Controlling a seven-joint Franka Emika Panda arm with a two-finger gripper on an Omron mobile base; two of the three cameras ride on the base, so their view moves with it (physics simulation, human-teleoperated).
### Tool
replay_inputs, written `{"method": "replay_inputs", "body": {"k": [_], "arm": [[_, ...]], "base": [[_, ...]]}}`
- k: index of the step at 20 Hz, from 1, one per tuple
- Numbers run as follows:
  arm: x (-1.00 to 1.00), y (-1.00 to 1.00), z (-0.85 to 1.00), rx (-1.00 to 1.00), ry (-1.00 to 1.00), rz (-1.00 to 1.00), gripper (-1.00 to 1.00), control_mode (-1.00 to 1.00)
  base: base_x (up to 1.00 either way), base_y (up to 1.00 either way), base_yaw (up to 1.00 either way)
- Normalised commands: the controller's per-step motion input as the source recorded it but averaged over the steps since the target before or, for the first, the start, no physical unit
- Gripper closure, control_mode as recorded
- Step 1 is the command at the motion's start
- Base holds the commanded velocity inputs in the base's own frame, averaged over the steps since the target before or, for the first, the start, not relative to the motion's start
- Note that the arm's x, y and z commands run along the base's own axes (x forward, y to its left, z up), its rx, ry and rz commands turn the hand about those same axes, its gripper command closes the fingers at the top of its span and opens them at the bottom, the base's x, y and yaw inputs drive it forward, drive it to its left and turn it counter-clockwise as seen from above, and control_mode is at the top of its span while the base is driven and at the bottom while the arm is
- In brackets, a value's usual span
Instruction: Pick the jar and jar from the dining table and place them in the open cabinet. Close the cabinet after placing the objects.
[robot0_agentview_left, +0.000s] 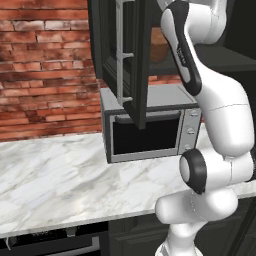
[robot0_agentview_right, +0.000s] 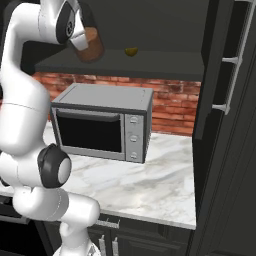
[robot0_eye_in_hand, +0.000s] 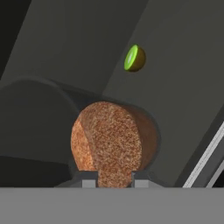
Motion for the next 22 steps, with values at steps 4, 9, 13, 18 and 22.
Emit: {"method": "replay_inputs", "body": {"k": [4,9,13,18,22], "arm": [[0.2,0.0,-0.15,0.0,0.0,0.0,1.0,-1.0],[0.19,0.0,-0.2,0.0,0.0,0.01,1.0,-1.0],[0.19,0.0,-0.21,0.0,0.0,0.01,1.0,-1.0],[0.23,0.06,-0.14,0.0,-0.01,0.01,1.0,-1.0],[0.11,0.0,0.08,0.0,-0.1,0.02,1.0,-1.0]], "base": [[0.0,0.0,0.0],[0.0,0.0,0.0],[0.0,0.0,0.0],[0.0,0.0,0.0],[0.0,0.0,0.0]]}}
